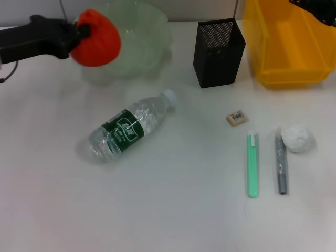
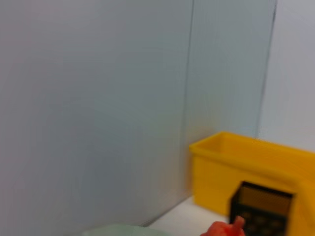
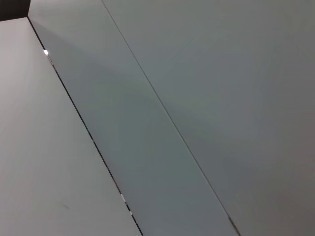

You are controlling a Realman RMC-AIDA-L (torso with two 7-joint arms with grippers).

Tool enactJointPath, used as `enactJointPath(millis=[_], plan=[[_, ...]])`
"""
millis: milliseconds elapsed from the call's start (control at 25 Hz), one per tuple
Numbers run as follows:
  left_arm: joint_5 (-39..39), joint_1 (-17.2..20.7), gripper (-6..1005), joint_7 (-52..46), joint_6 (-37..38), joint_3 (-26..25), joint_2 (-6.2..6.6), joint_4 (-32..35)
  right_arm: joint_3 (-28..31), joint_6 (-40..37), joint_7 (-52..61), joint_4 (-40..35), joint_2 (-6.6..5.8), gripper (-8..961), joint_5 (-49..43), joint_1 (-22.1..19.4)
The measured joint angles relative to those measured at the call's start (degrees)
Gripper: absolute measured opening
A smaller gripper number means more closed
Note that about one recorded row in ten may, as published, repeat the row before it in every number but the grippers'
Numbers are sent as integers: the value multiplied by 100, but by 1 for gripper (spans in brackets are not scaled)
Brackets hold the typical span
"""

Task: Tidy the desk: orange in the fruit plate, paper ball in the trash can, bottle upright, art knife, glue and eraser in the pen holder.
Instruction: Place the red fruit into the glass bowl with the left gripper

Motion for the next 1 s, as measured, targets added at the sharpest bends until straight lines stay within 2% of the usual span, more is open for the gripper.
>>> enactJointPath(millis=[120,200,240,320,560,720,1000], plan=[[-140,-138,72,290,-800,301,-226,-5,0,-2,-3,0,20,825,0,-11],[-140,-138,78,290,-800,301,-226,-5,-1,-3,-4,0,20,825,0,-12],[-590,-239,81,609,-1560,854,-315,-219,-1,-4,-4,0,20,824,0,-14],[-1278,-286,87,1083,-2158,1358,-319,-576,-13,-5,-6,0,23,824,0,-43],[-1966,-299,106,1613,-2618,1653,-326,-800,-40,-6,-8,0,35,824,-1,-93],[-3002,-303,118,2944,-3195,1723,-352,-1290,-47,-54,8,0,38,823,-1,-141],[-3098,-326,140,3080,-3234,1802,-363,-1381,-6,-343,168,0,30,823,-1,-145]])
